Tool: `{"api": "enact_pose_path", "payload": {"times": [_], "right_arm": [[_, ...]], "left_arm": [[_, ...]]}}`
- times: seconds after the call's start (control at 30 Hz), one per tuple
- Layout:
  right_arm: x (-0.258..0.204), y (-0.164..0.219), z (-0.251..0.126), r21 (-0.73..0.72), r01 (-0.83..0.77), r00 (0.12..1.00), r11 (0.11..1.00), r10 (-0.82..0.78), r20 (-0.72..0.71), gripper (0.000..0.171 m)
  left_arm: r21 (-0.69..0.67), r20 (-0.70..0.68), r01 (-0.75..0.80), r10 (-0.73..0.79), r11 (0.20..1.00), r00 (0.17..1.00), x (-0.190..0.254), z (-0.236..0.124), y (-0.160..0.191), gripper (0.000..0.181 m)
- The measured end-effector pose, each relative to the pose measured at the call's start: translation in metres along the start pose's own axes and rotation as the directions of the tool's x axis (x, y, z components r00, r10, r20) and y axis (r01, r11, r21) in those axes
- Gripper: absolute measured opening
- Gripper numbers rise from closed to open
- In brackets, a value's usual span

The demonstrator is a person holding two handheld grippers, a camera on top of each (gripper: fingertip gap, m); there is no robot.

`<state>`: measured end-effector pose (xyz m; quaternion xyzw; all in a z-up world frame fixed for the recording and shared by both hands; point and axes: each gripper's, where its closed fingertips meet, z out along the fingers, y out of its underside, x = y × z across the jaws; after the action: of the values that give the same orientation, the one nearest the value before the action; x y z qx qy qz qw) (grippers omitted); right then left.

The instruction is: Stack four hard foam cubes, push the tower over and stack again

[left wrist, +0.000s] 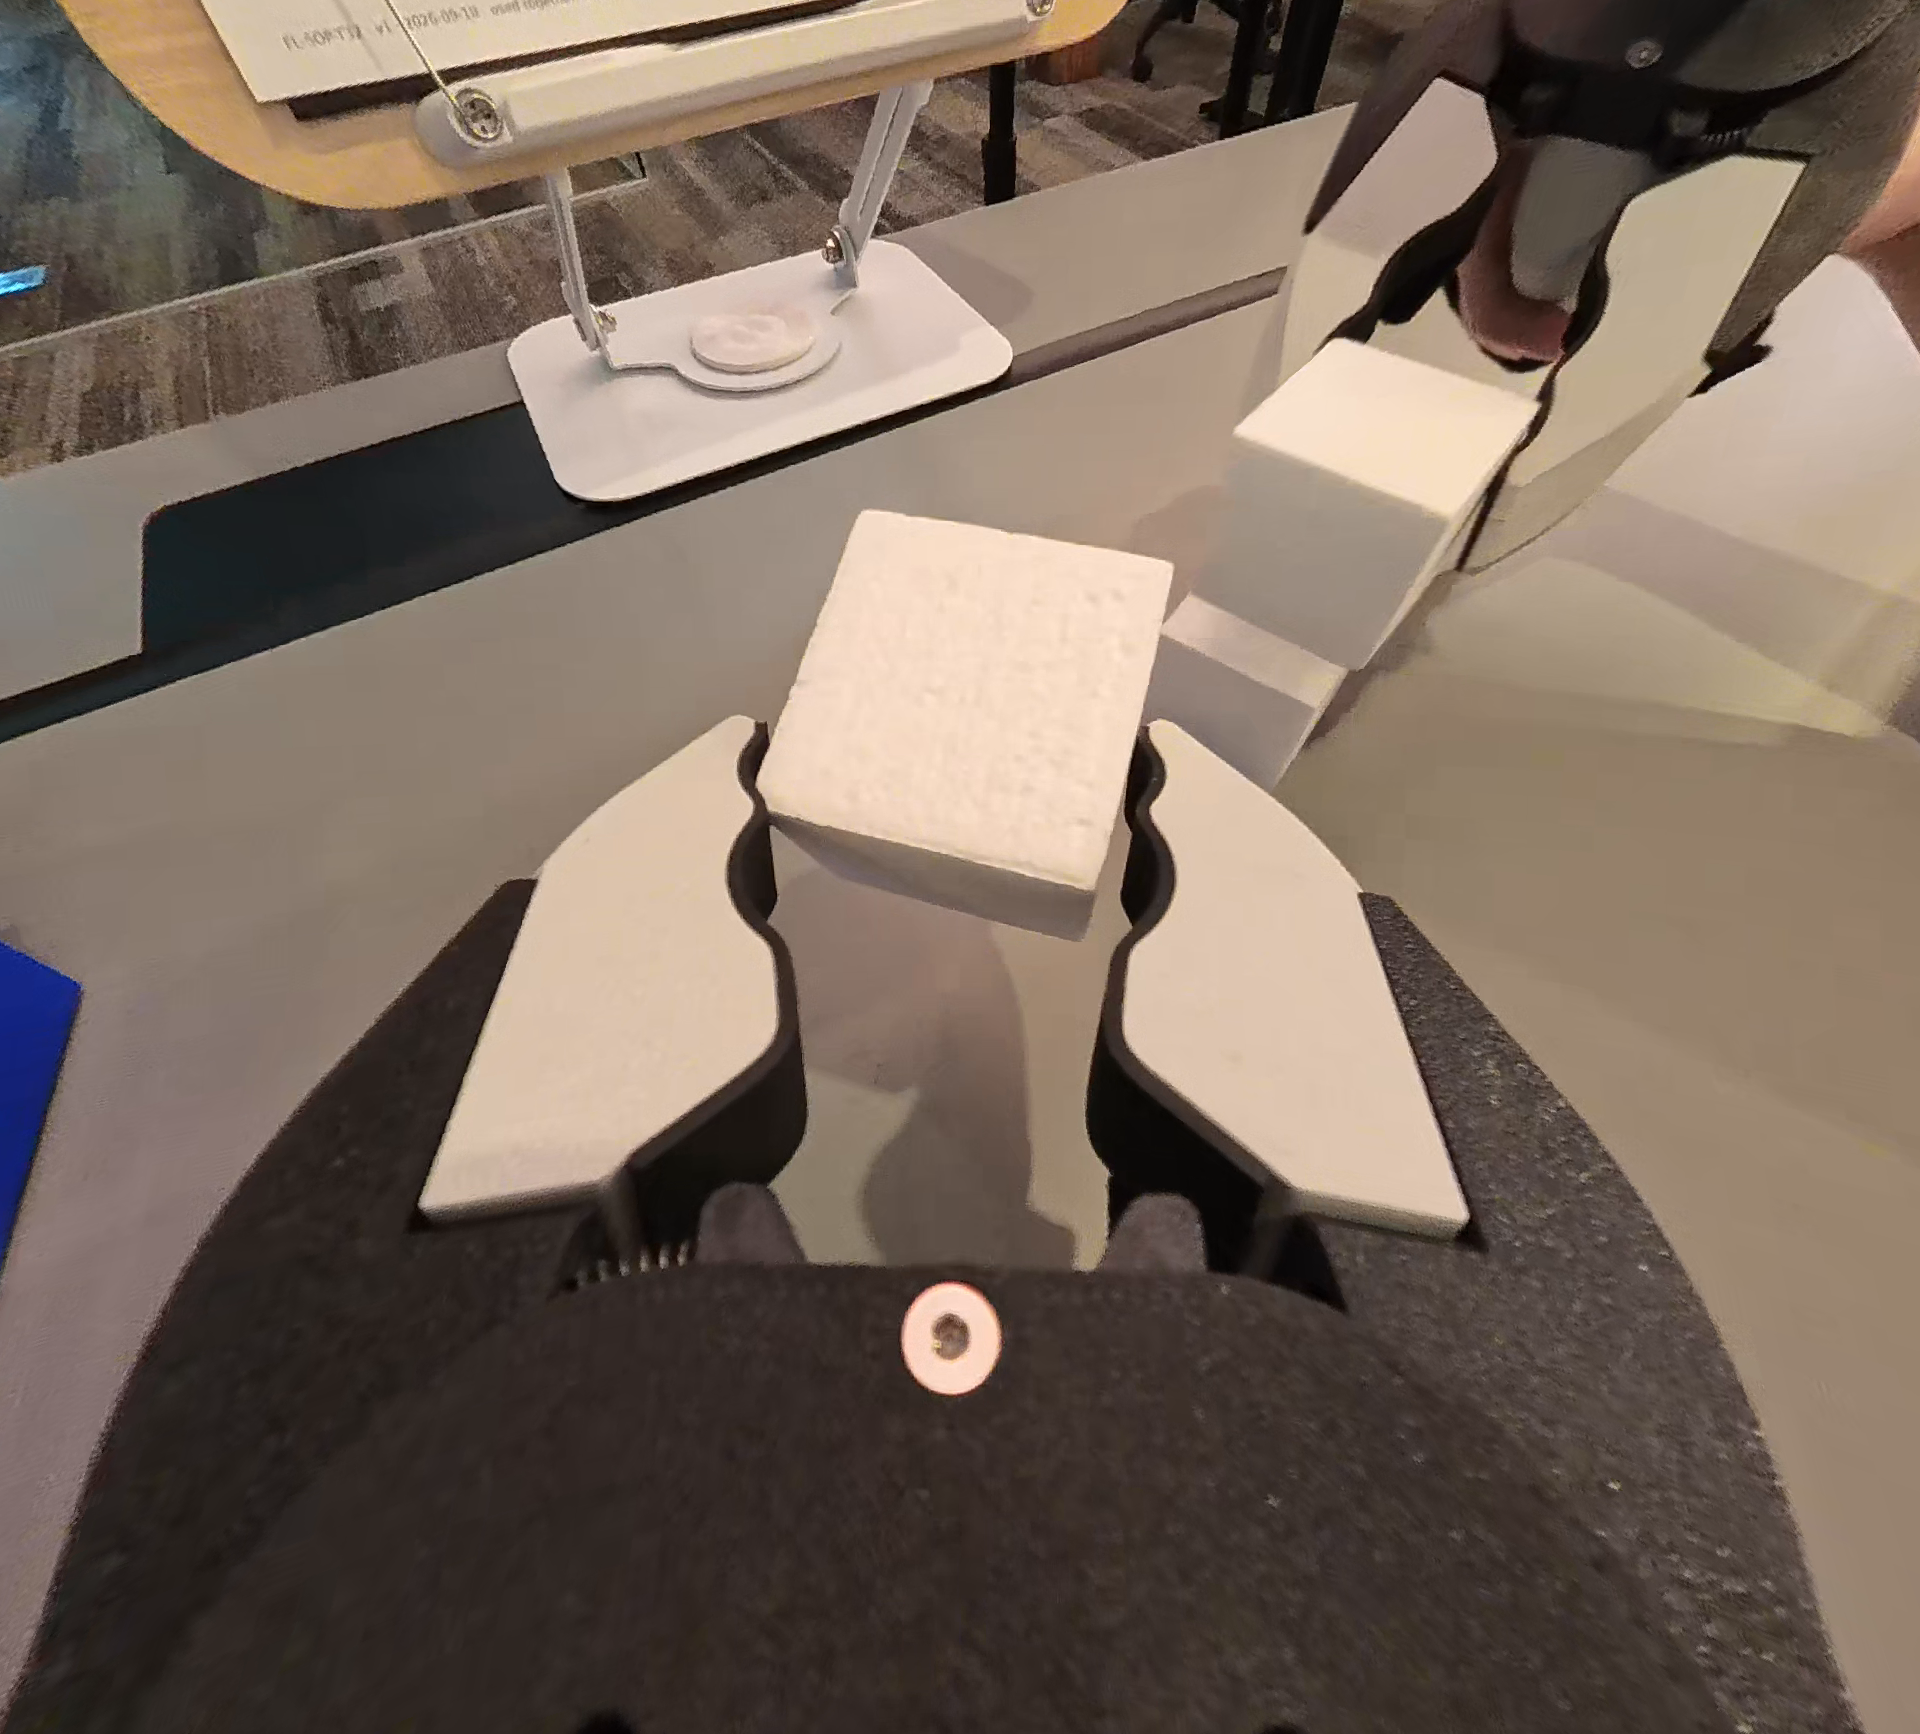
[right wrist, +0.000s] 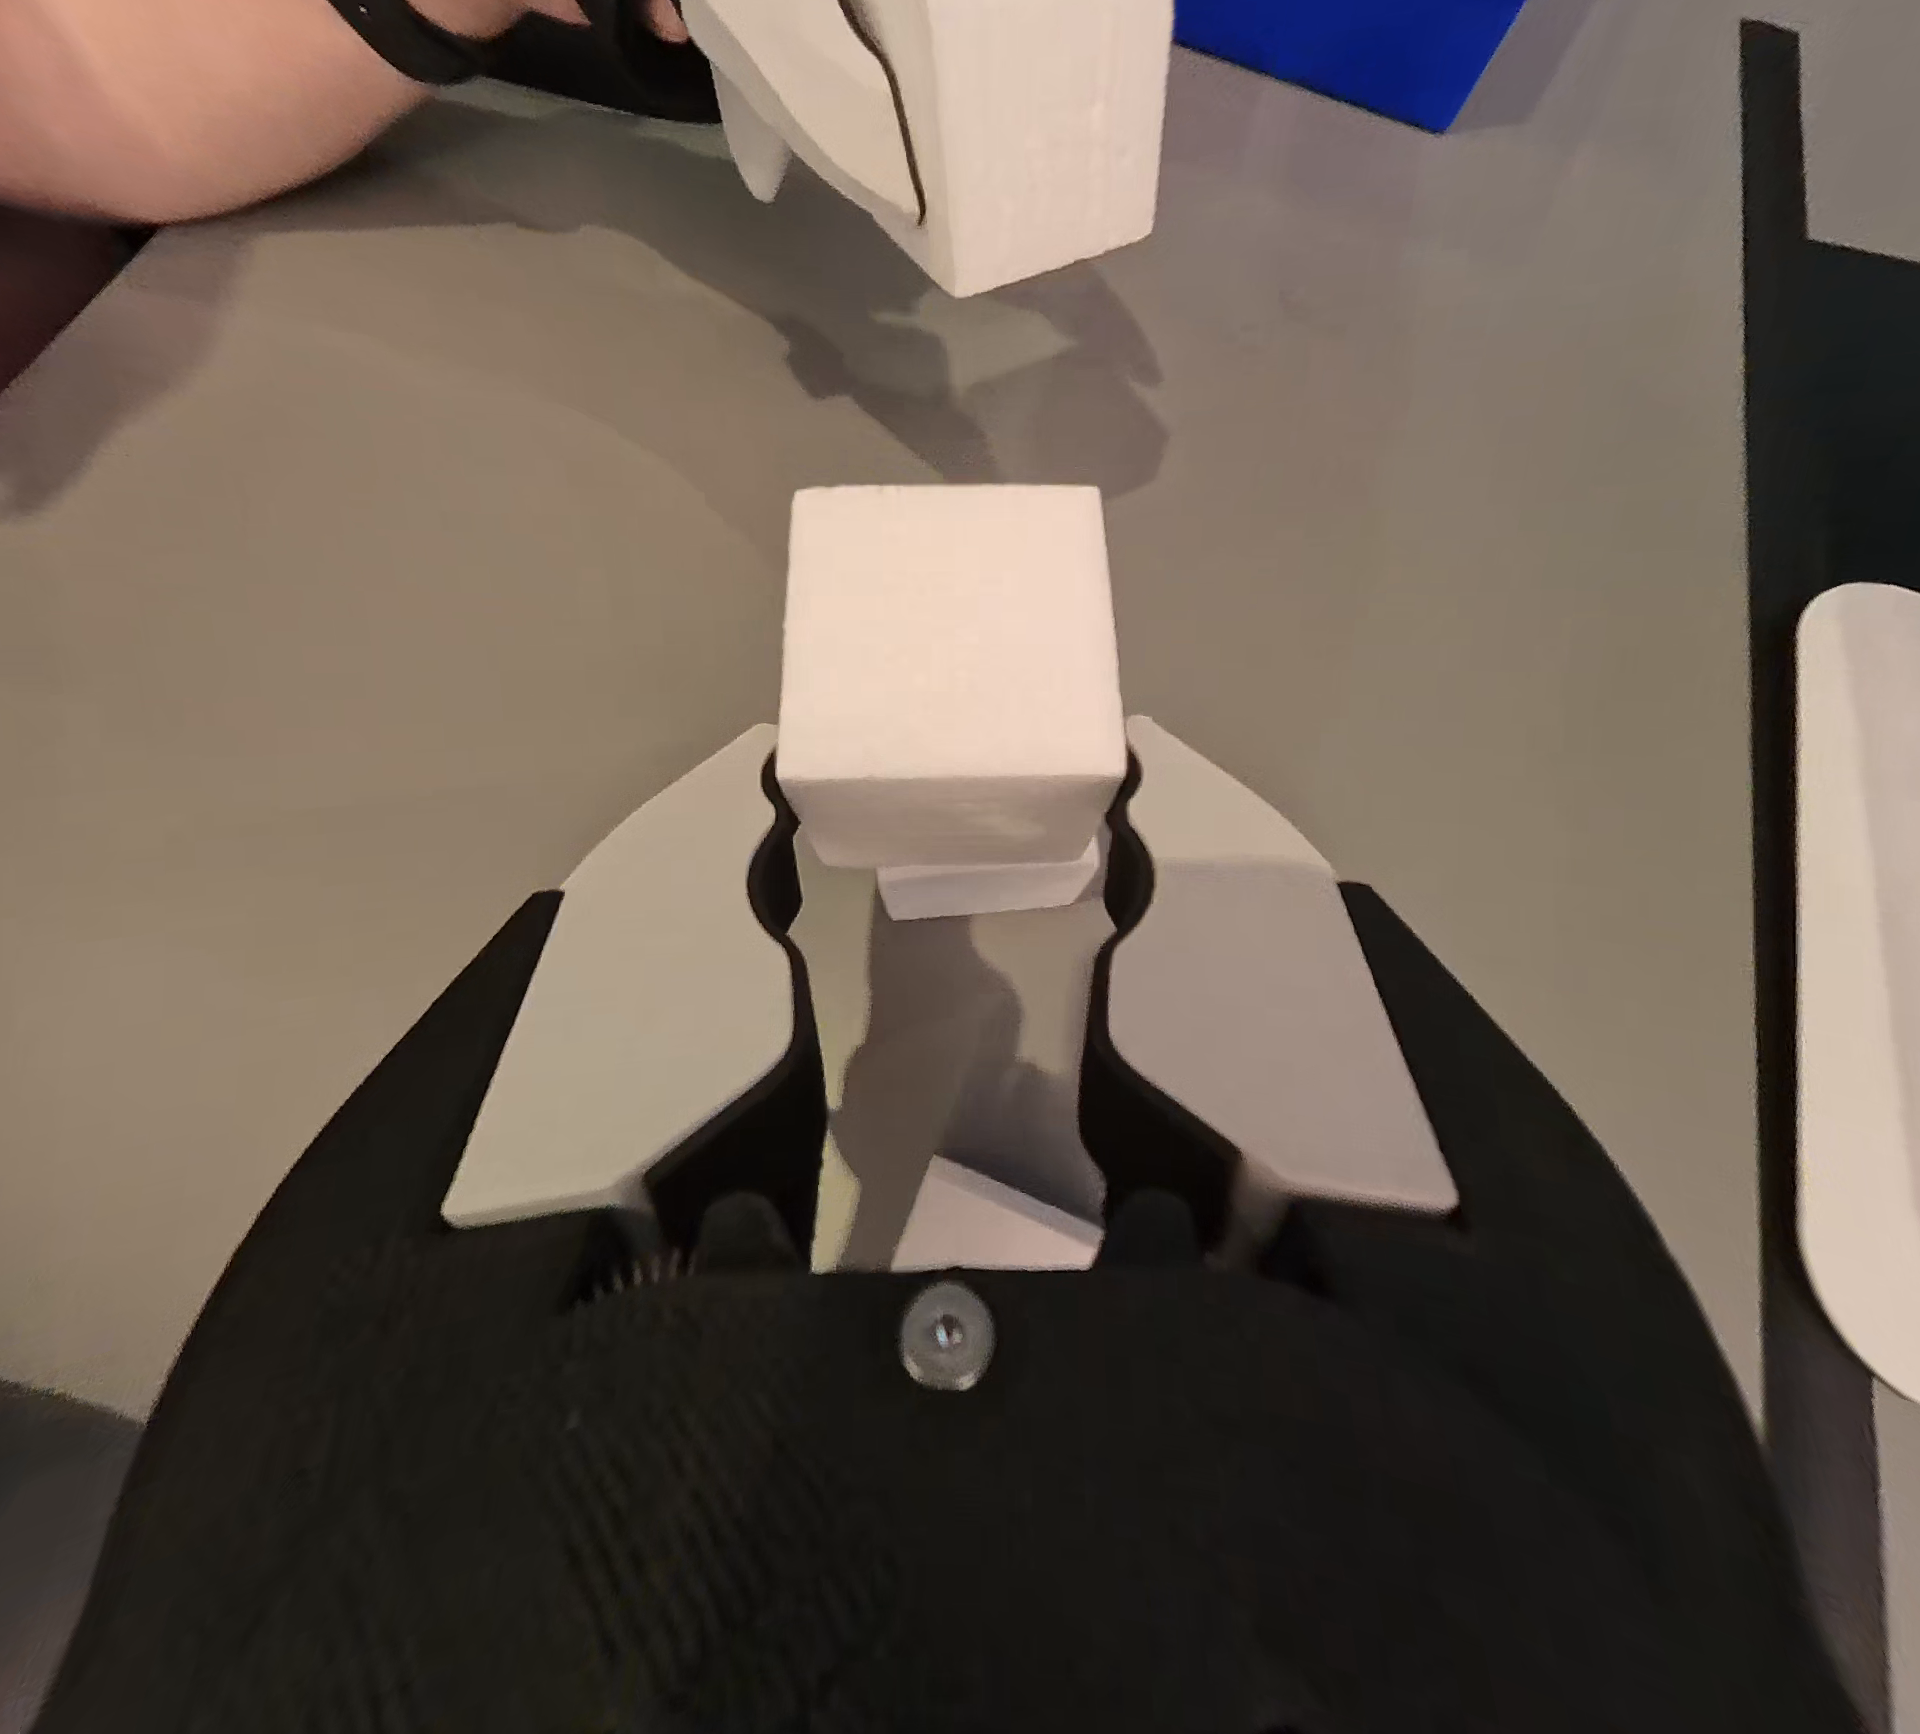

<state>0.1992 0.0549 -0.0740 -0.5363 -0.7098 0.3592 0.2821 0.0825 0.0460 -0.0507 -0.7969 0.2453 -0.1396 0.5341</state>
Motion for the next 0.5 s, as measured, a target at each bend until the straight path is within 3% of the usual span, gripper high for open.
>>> {"api": "enact_pose_path", "payload": {"times": [0.3,0.4,0.5], "right_arm": [[0.004,0.016,0.013,-0.060,0.003,1.000,0.998,-0.002,0.018,0.060],[0.007,0.013,0.004,-0.034,0.006,0.999,0.999,-0.007,-0.039,0.080],[0.006,0.012,-0.023,0.056,-0.024,0.995,0.998,0.029,-0.098,0.084]], "left_arm": [[-0.016,-0.006,0.019,-0.019,1.000,1.000,0.000,0.007,0.009,0.065],[0.021,-0.011,0.008,-0.008,1.000,1.000,0.002,0.004,0.000,0.065],[0.080,-0.066,0.031,-0.025,0.996,0.998,0.014,0.000,-0.014,0.065]]}}
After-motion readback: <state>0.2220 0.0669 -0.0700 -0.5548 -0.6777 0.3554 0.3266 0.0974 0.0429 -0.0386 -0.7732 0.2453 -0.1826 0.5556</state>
